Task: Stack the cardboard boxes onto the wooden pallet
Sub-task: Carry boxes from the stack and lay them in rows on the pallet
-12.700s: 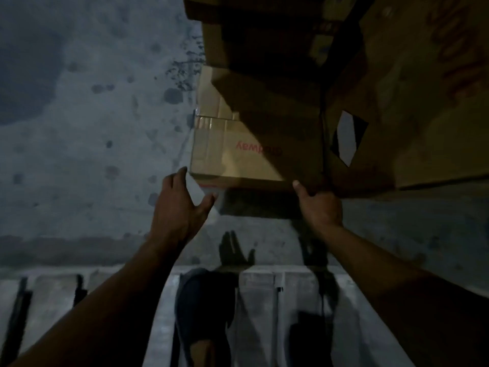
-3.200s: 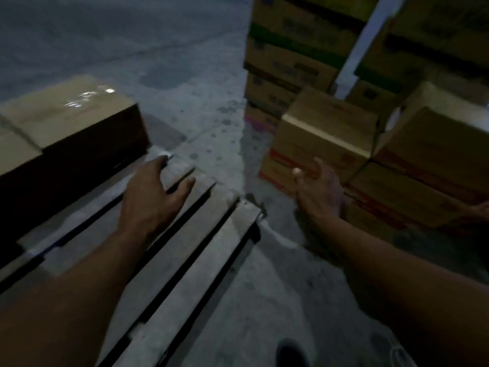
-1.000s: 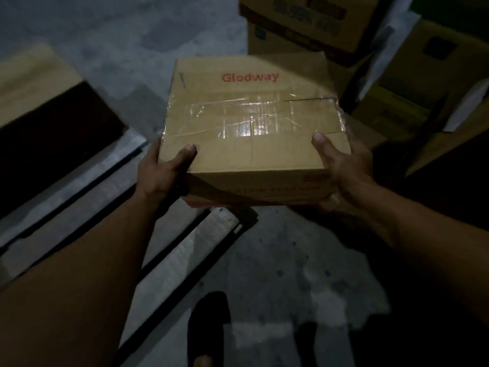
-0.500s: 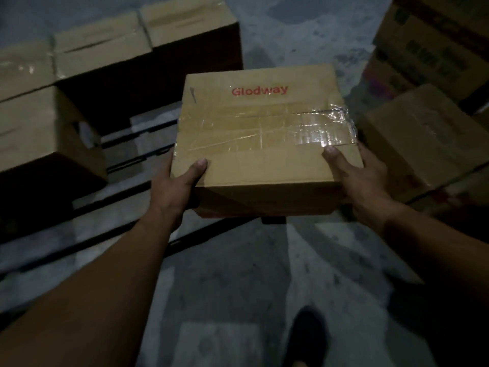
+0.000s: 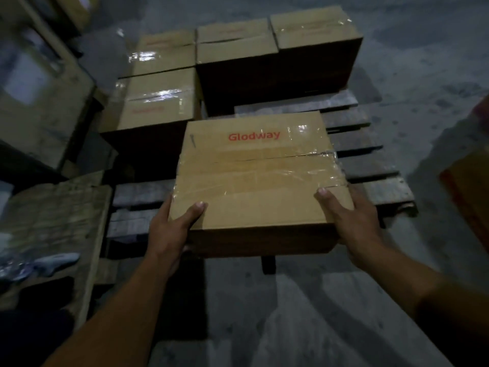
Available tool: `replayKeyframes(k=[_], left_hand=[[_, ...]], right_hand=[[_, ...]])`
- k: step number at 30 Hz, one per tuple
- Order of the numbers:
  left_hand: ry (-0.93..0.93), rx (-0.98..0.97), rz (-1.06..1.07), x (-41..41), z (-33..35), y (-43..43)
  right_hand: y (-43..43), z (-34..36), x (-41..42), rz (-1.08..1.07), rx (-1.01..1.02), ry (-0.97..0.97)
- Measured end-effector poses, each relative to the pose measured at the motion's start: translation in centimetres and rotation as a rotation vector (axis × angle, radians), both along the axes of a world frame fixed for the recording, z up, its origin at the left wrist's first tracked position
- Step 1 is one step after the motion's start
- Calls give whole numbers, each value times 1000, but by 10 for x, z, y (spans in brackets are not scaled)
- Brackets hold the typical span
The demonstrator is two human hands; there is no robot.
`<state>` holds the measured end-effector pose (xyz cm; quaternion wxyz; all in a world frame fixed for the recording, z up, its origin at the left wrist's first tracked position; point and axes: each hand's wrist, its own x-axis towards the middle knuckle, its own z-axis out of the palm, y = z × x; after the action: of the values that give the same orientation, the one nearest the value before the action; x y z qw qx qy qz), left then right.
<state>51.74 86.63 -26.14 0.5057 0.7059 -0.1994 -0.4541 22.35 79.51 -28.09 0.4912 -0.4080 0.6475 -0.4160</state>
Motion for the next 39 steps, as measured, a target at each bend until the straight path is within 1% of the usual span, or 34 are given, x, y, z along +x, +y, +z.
replayKeyframes(k=[3, 11, 14, 19, 25, 28, 31, 37, 39], left_hand=[[9, 16, 49, 53, -11, 9], [-41, 57, 78, 219, -46, 24], [-44, 58, 95, 261, -60, 25], [-45, 82, 118, 321, -88, 14], [-31, 60, 122, 345, -116, -9], [-14, 46, 168, 346, -127, -18], [6, 52, 170, 350, -138, -25], [-44, 86, 130, 353, -150, -23], [-136, 112, 121, 356, -149, -23]], right_hand=[[2, -8, 54, 54, -6, 0], [16, -55, 222, 67, 18, -11], [13, -65, 263, 76, 29, -32], [-6, -89, 325, 112, 65, 2], [-29, -104, 359, 92, 36, 54], [-37, -108, 362, 93, 38, 53], [-42, -112, 366, 101, 32, 77], [-42, -113, 367, 120, 41, 111], [-42, -110, 367, 132, 37, 119]])
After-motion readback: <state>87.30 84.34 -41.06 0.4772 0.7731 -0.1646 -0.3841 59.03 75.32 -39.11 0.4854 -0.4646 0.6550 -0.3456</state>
